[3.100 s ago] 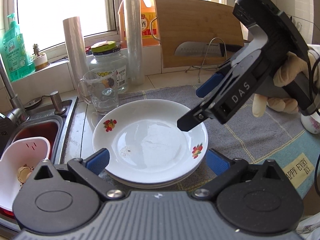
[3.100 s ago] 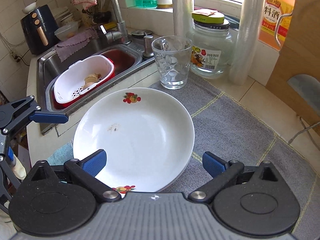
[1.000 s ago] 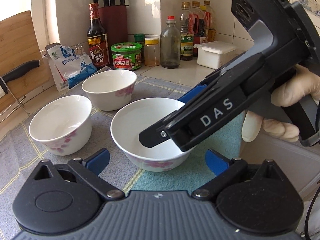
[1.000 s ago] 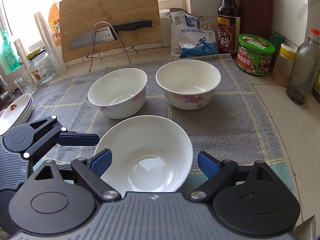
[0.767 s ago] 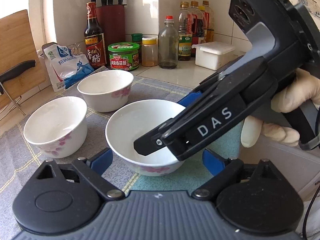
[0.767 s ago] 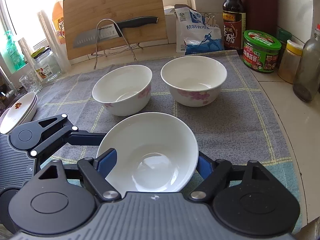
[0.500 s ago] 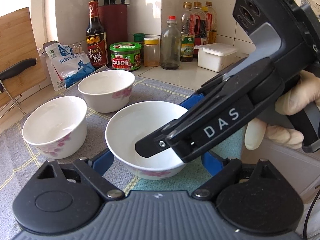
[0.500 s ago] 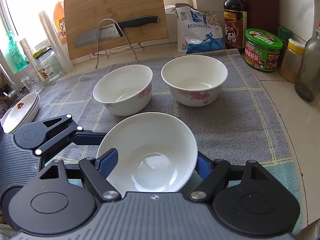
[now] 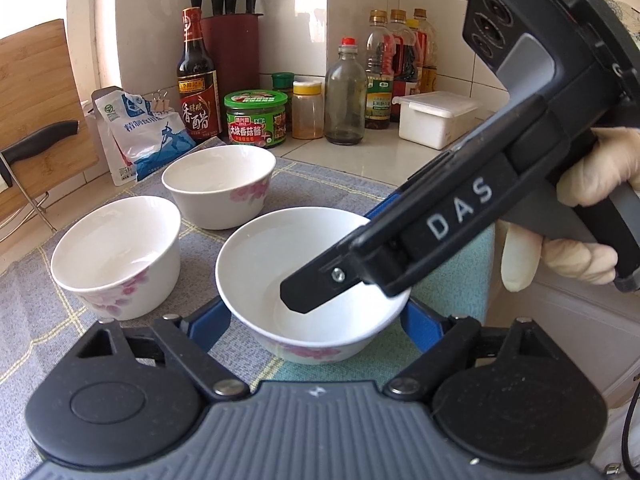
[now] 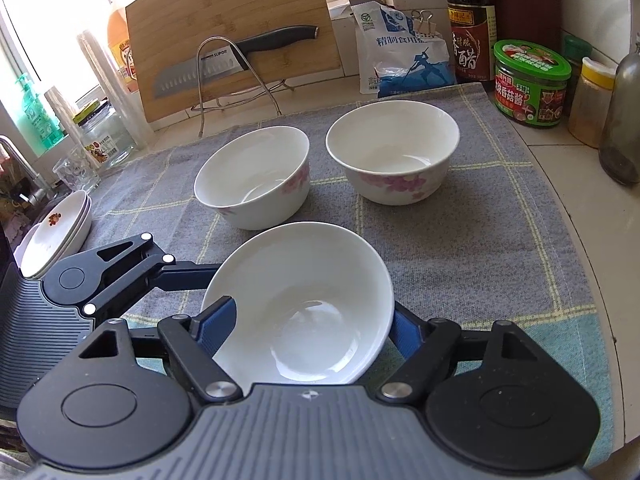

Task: Organize plates and bowls
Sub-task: 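Lift the white bowl with the right tool toward the stacked plates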

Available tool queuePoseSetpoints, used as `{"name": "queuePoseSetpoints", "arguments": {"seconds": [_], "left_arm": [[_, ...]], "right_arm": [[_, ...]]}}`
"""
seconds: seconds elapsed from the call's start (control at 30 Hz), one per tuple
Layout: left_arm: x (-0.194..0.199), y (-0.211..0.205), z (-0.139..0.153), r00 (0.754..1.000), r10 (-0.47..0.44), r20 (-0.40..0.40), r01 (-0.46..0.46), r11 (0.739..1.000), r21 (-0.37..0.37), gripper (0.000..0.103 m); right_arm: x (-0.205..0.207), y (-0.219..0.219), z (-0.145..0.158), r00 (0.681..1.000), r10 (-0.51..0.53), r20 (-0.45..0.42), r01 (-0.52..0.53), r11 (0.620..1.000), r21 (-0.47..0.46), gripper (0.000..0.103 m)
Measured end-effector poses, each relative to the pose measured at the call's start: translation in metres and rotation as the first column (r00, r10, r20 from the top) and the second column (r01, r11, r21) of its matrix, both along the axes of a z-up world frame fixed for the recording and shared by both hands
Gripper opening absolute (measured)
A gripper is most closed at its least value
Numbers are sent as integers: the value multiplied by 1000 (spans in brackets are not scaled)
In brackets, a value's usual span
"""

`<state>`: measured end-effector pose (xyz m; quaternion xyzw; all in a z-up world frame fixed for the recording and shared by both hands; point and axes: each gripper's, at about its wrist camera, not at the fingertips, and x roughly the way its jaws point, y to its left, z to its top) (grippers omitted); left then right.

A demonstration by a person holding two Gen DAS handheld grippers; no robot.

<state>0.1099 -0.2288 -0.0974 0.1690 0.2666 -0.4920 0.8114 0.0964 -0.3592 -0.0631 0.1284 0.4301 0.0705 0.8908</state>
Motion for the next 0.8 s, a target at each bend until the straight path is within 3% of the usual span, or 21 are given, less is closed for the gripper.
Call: {"name": "queuePoseSetpoints", "arguments": {"seconds": [0.27, 0.8], "left_arm": [[-4, 0, -4, 999, -24, 48, 23, 999, 25, 91], [-4, 1, -1, 999, -5, 48, 5, 1000, 6, 91]], "right_arm": [[5, -14, 3, 1000, -19, -14, 20, 995, 99, 85], [7, -7, 5, 1000, -3, -27, 5, 998, 59, 85]]}}
